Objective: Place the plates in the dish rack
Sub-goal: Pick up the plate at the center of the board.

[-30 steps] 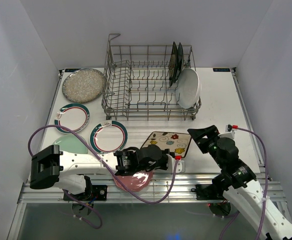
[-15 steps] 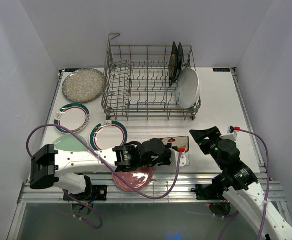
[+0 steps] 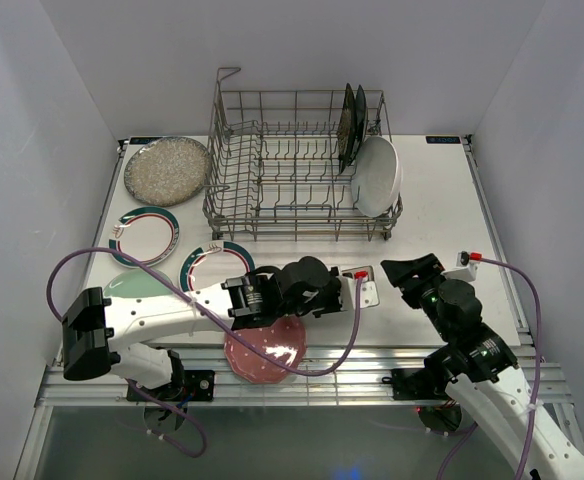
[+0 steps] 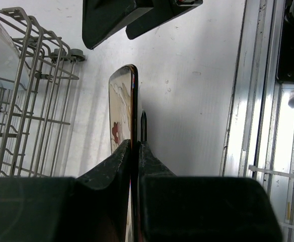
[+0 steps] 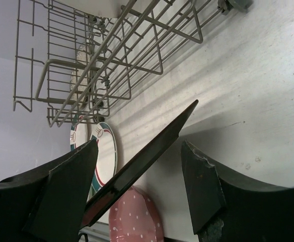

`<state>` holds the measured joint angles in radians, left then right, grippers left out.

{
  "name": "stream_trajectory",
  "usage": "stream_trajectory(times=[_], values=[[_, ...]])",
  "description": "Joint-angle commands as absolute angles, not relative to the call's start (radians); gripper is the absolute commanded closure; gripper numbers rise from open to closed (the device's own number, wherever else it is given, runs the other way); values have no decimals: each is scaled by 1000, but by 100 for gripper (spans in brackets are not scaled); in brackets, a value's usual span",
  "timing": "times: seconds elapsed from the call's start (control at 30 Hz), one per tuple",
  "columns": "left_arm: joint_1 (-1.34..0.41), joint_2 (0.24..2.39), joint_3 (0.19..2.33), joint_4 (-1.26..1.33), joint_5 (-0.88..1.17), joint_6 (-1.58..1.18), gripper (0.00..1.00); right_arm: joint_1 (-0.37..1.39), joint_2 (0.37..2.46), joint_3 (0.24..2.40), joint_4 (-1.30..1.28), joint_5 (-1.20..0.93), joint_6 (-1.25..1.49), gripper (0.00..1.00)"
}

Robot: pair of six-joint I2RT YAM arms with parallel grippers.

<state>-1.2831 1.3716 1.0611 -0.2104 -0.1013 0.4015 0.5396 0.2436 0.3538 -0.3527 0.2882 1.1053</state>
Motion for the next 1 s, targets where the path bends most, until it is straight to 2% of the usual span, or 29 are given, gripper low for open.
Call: stream_trajectory(times=[0.0, 0.97], values=[[-1263, 1347, 1150, -129, -97, 403, 100, 541, 239, 408, -354, 330, 1060, 28], [-1111, 1381, 1531, -319, -34, 244, 100, 541, 206, 428, -403, 380, 1057, 28]])
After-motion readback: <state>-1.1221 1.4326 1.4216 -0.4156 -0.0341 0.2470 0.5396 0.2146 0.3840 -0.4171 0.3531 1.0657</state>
